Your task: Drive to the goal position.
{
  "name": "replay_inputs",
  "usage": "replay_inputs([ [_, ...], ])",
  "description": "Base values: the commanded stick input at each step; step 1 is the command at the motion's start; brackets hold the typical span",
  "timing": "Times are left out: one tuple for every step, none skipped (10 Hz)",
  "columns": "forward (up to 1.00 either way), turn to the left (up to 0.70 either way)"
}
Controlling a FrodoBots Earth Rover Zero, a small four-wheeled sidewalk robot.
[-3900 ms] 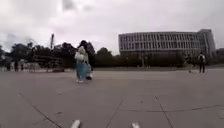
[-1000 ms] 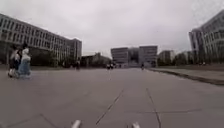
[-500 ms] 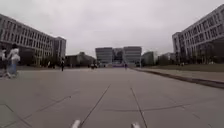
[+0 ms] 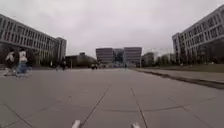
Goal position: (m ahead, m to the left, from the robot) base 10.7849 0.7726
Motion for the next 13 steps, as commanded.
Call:
replay_inputs([
  [0.00, 0.00],
  [0.00, 0.00],
  [0.82, 0.00],
  [1.00, 0.00],
  [1.00, 0.20],
  [1.00, 0.36],
  [1.00, 0.39],
  [1.00, 0.04],
  [1.00, 0.00],
  [1.00, 0.00],
  [1.00, 0.00],
  [1.00, 0.00],
  [1.00, 0.00],
])
